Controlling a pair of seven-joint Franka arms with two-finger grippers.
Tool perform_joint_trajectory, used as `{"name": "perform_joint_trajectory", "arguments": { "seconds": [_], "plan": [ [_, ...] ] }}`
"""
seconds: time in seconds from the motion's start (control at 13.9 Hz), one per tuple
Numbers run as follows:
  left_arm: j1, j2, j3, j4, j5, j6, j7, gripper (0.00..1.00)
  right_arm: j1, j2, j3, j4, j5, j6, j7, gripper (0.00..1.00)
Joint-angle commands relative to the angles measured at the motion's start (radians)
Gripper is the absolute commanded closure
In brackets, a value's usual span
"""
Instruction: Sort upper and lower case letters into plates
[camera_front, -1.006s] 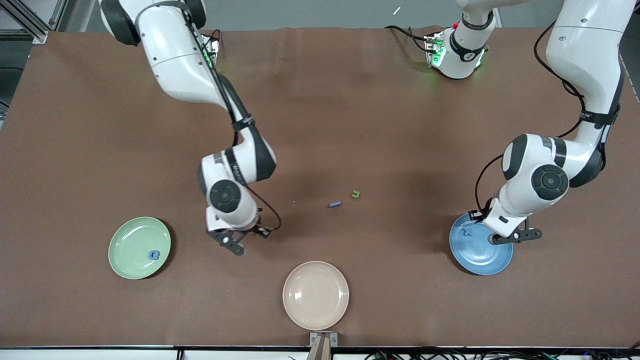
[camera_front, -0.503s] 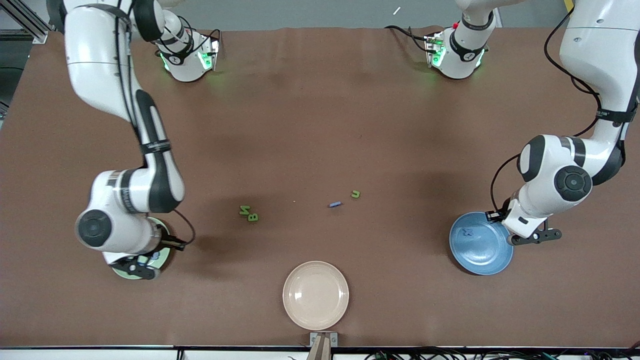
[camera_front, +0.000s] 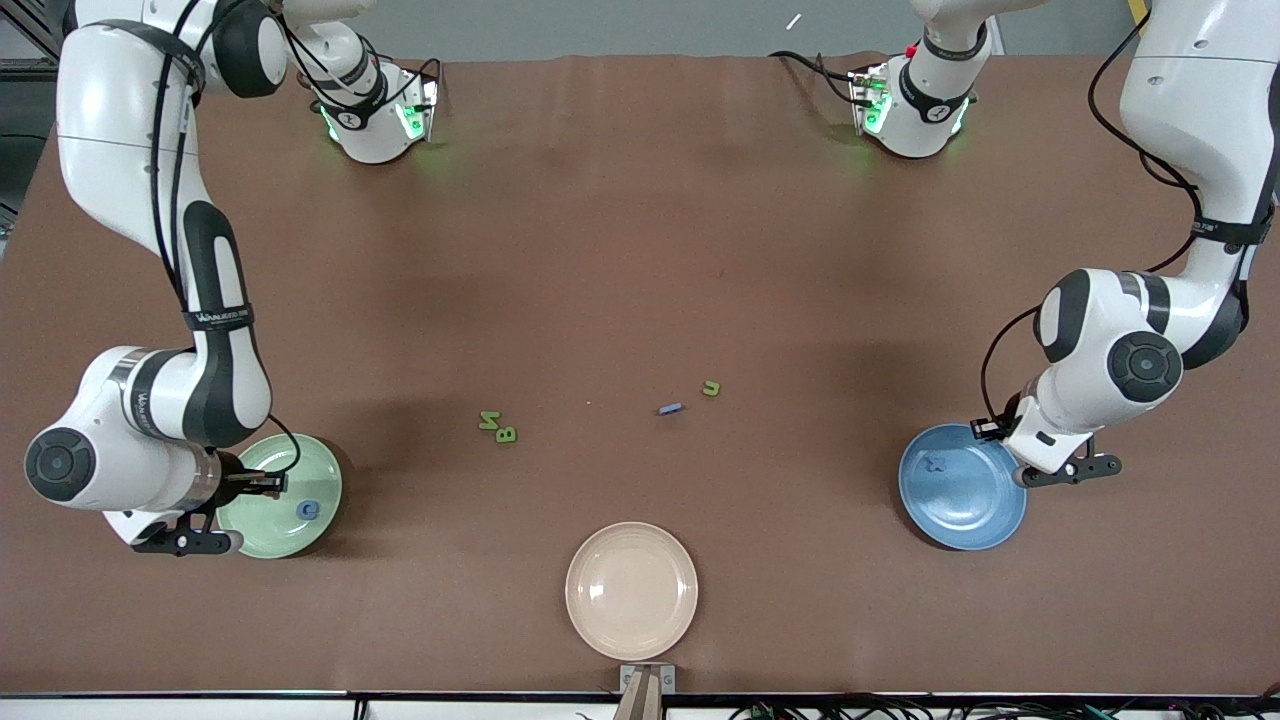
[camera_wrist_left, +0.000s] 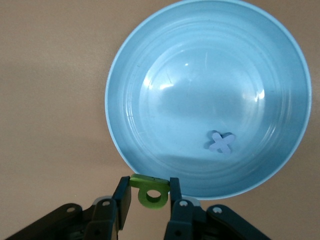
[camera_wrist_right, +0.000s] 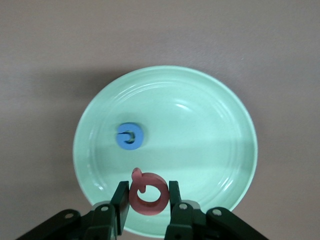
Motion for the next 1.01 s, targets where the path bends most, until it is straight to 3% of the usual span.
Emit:
{"name": "perform_joint_trajectory", "arguments": {
  "seconds": [0.0, 0.22, 0.57, 0.72, 0.79, 0.86, 0.93],
  "plan": [
    [0.008, -0.011, -0.012, -0.013, 0.020, 0.013, 0.006, 1.00, 0.004, -0.010, 0.017, -0.039, -0.028, 0.051, -0.010, 0.00],
    [0.000, 0.032, -0.012, 0.039, 0.020, 0.034, 0.005, 1.00, 0.036, -0.014, 0.018, -0.039, -0.025, 0.040, 0.022, 0.00],
    [-0.004, 0.114, -0.012, 0.134, 0.021, 0.034, 0.006, 1.00, 0.212, -0.022, 0.024, -0.039, -0.016, 0.023, 0.495, 0.00],
    [-0.004, 0.156, -0.012, 0.185, 0.021, 0.036, 0.006, 0.95, 0.284, -0.023, 0.028, -0.054, -0.013, 0.025, 0.587, 0.00],
    [-0.012, 0.170, -0.012, 0.206, 0.021, 0.036, 0.008, 0.85, 0.318, -0.028, 0.028, -0.077, -0.006, 0.031, 0.600, 0.00],
    [-0.023, 0.178, -0.010, 0.217, 0.021, 0.036, 0.006, 0.59, 0.354, -0.040, 0.028, -0.101, 0.022, 0.038, 0.600, 0.00],
    [-0.027, 0.177, -0.010, 0.220, 0.021, 0.036, 0.006, 0.42, 0.388, -0.055, 0.026, -0.138, 0.042, 0.061, 0.602, 0.00]
  ]
}}
